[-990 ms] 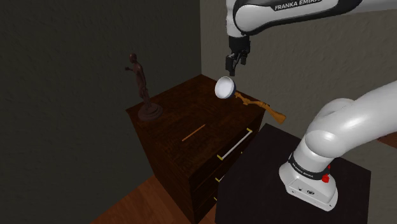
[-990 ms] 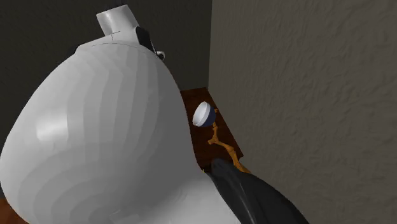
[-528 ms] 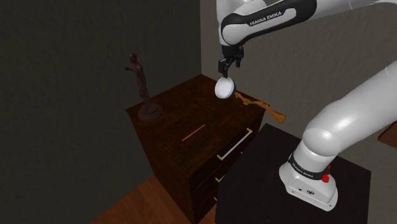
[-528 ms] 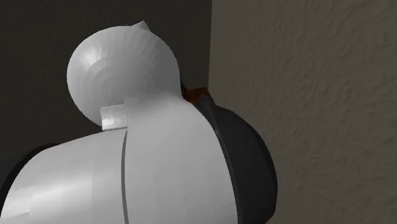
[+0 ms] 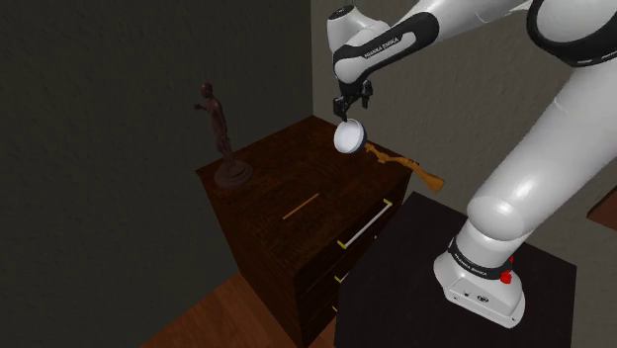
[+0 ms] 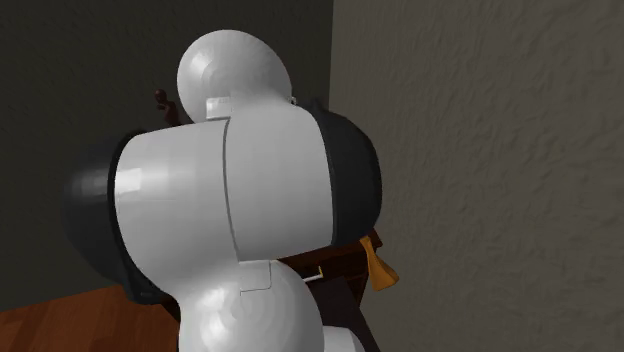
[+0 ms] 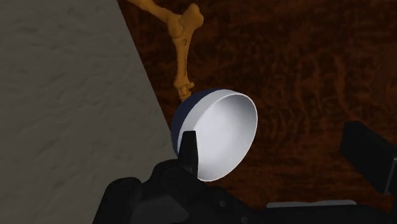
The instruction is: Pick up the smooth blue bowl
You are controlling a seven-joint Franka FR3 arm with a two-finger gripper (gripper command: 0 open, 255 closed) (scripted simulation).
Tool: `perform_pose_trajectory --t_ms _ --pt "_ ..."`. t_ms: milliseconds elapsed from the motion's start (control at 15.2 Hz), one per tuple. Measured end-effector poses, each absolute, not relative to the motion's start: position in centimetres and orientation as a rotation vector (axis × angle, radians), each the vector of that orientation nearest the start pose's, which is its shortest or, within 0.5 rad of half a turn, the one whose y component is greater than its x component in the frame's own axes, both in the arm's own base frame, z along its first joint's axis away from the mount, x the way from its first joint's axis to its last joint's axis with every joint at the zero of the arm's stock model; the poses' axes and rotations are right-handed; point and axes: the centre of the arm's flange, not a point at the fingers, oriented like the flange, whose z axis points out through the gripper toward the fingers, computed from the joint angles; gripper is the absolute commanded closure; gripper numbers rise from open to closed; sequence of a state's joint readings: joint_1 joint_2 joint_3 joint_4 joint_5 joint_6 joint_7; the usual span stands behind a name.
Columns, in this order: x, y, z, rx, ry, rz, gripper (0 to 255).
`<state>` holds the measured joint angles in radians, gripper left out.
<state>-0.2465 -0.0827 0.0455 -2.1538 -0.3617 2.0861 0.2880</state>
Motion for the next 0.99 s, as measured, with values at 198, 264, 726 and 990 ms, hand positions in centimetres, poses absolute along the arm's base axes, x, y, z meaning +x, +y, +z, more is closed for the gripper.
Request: perform_pose_trajectory --t_ms 198,264,726,990 --pt "53.5 -15.0 41.9 -3.417 0.654 -0.055 0" --pt "54.0 -15.9 41.3 -3.416 0.693 -0.055 0" --pt "58.1 -22.8 37.6 -3.393 0.97 -0.065 0" --pt "59.1 -25.0 35.3 -3.384 1.044 -0.068 0"
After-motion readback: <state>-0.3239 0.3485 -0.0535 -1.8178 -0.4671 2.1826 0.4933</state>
